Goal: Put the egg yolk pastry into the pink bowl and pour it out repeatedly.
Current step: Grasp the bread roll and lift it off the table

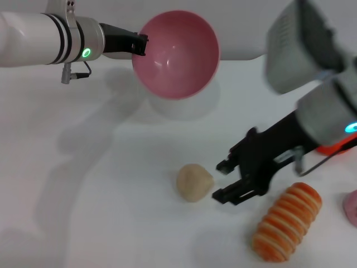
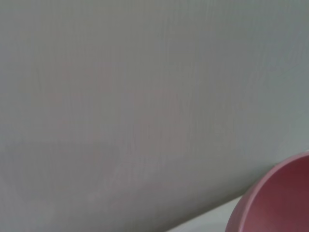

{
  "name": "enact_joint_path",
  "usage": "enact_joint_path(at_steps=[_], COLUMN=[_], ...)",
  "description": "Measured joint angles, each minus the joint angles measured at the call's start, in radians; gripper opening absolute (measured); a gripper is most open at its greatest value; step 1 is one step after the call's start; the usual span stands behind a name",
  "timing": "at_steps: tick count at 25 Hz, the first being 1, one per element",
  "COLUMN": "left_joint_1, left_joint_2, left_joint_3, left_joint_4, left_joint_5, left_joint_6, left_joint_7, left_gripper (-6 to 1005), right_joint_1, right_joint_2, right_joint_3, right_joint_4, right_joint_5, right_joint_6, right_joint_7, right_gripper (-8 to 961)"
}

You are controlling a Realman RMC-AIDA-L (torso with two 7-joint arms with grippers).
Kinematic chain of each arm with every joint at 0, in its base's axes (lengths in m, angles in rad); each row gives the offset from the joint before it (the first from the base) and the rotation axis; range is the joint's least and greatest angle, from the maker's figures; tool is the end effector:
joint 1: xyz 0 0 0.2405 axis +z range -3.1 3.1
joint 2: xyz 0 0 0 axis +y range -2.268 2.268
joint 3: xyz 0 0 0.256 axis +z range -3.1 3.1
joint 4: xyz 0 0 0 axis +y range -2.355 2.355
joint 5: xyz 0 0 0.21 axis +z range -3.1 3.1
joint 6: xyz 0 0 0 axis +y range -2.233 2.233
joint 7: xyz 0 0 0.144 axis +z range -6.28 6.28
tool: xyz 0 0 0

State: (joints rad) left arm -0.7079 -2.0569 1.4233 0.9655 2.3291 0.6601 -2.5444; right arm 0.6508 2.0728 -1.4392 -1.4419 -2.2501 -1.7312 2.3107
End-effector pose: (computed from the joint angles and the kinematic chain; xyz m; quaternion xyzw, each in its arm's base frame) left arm -0.1637 0.4541 -0.0145 -0.8655 -0.3240 -0.0852 0.3724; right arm 0.1106 0.3192 -0.0130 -0.9853 0.1404 -0.0977 0.0023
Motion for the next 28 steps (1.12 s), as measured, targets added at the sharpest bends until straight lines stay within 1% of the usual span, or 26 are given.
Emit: enact_joint_path(at_steps=[2,3,4,5,7,8,13,18,26,28], left_joint_1=[0.002,0.003,0.003,0.003,0.003,0.015,0.026,0.032,0.034,0.034], left_joint_2=[0.000,0.000,0.000,0.000,0.000,-0.002,-0.002,-0.002,-0.002,-0.002], left_joint_3=[-0.001,-0.001,-0.001,-0.001,-0.001,0.004,0.005,0.002,-0.003,-0.003], left_joint_4=[0.000,0.000,0.000,0.000,0.000,-0.002,-0.002,-0.005,-0.009,-0.011], left_joint_5=[-0.001,-0.001,-0.001,-0.001,-0.001,-0.017,-0.047,-0.055,-0.064,-0.065], left_joint_6=[0.010,0.013,0.013,0.013,0.013,0.025,0.026,0.023,0.020,0.019], left_joint_7=[0.000,0.000,0.000,0.000,0.000,0.003,0.028,0.042,0.054,0.056], left_gripper=[40,40,40,40,40,40,40,40,40,40], right_joint_1=[0.023,0.046,0.055,0.055,0.072,0.082,0.112,0.114,0.125,0.123], right_joint_2=[0.001,0.002,0.003,0.003,0.004,0.004,0.006,0.011,0.009,0.007], right_joint_3=[-0.046,-0.094,-0.115,-0.115,-0.163,-0.191,-0.282,-0.313,-0.335,-0.333], right_joint_4=[0.084,0.166,0.193,0.193,0.252,0.282,0.389,0.412,0.437,0.435], right_joint_5=[-0.005,-0.008,-0.010,-0.010,-0.023,-0.037,-0.054,-0.050,-0.042,-0.041], right_joint_6=[0.081,0.175,0.217,0.217,0.307,0.358,0.506,0.543,0.557,0.557], right_joint_7=[0.003,0.012,0.021,0.021,0.047,0.066,0.114,0.123,0.146,0.146], right_gripper=[563,563,564,564,565,565,563,560,555,489])
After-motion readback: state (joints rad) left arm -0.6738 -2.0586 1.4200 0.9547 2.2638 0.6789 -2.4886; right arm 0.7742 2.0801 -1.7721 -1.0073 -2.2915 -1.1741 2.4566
